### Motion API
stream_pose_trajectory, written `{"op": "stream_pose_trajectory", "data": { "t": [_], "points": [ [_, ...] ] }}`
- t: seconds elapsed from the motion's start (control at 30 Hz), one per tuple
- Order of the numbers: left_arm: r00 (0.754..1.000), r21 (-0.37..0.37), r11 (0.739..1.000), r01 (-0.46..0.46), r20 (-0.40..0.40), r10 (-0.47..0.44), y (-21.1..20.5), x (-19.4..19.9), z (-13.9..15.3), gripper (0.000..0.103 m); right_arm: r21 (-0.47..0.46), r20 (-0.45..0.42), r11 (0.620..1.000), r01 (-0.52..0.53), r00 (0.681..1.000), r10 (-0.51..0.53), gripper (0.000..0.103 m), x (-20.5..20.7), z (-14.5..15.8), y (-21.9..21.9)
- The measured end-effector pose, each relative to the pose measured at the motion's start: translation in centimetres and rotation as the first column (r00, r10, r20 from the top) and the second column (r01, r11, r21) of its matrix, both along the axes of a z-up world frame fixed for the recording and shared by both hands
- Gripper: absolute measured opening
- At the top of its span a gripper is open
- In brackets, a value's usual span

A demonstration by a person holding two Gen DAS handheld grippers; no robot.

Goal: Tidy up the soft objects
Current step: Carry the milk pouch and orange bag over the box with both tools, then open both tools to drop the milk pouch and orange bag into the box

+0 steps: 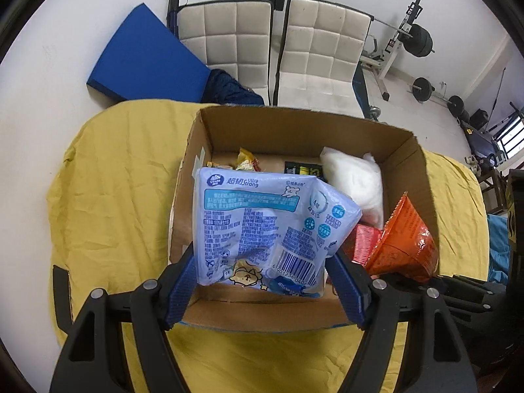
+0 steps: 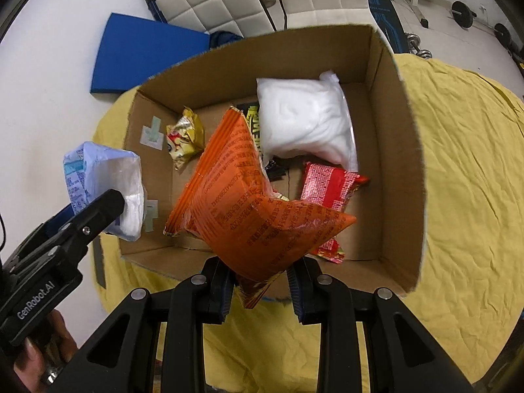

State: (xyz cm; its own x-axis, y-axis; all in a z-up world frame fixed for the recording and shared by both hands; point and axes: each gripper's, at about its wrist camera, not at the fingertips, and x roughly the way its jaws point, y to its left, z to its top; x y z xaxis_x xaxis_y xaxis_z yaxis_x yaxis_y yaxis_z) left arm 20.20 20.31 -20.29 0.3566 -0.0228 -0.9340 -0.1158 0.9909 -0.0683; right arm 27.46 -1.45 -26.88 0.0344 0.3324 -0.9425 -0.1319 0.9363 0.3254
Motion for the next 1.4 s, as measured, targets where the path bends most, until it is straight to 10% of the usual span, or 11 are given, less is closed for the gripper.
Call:
{"op": "stream_pose_trajectory", "data": {
  "t": [0.7,1.4],
  "points": [
    [0.968,-0.156,0.988,-0.003,-0.247,-0.036,1.7,4.2,-9.4,0.075,-0.046,-0.144,0.995,-0.086,0.986,0.078,0.031,1.4,-10.2,4.0],
    [0.951,-0.139,0.99,-0.036,-0.31,-0.009,1.1,4.3,-11.4,0.078,-0.11,-0.155,0.98,-0.163,0.977,0.146,0.048,2.2,-11.1,5.4]
  ]
}}
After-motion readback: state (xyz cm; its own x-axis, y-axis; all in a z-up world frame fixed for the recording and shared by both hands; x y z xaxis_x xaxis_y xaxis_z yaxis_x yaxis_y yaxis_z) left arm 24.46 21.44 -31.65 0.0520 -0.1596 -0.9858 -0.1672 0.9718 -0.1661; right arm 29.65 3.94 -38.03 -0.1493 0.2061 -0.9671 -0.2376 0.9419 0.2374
